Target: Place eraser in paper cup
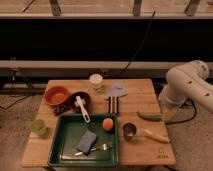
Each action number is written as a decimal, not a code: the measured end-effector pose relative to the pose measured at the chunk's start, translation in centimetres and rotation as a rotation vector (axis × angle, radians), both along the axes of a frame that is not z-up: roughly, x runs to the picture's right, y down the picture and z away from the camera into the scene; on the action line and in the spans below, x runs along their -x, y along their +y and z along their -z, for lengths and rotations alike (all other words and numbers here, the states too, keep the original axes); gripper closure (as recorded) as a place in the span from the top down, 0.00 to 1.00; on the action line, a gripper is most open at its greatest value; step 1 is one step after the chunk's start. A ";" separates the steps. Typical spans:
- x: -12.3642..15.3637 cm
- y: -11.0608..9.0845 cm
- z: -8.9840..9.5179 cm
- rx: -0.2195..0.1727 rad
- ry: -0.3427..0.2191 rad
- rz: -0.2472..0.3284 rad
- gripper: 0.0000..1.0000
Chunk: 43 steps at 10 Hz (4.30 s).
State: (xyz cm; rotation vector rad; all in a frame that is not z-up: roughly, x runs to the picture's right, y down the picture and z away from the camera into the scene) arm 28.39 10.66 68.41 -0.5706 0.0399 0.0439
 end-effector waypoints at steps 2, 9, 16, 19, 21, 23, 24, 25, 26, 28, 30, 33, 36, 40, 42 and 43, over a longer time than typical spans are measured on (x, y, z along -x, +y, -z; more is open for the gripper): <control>-0.1 0.0 -0.1 0.002 -0.005 -0.003 0.65; 6.2 -5.3 -10.8 -0.033 -0.341 0.094 0.65; 16.7 -6.2 -17.3 -0.158 -0.607 0.309 0.65; 20.2 -5.8 -18.5 -0.179 -0.698 0.454 0.65; 21.5 -5.6 -19.6 -0.157 -0.724 0.543 0.65; 21.9 -5.5 -20.8 -0.125 -0.721 0.633 0.65; 22.2 -5.5 -21.3 -0.116 -0.719 0.667 0.65; 22.2 -5.6 -21.9 -0.104 -0.709 0.705 0.65; 21.9 -5.6 -22.5 -0.093 -0.695 0.735 0.65; 21.7 -4.7 -24.0 -0.063 -0.670 0.801 0.65; 20.9 -3.9 -25.0 -0.042 -0.643 0.833 0.65; 20.0 -2.5 -25.8 -0.013 -0.623 0.863 0.65; 19.1 -2.0 -25.3 -0.003 -0.625 0.864 0.65; 19.7 -1.8 -24.7 -0.007 -0.641 0.873 0.65; 19.7 -1.9 -24.5 -0.011 -0.642 0.870 0.65; 19.8 -2.0 -24.5 -0.012 -0.642 0.870 0.65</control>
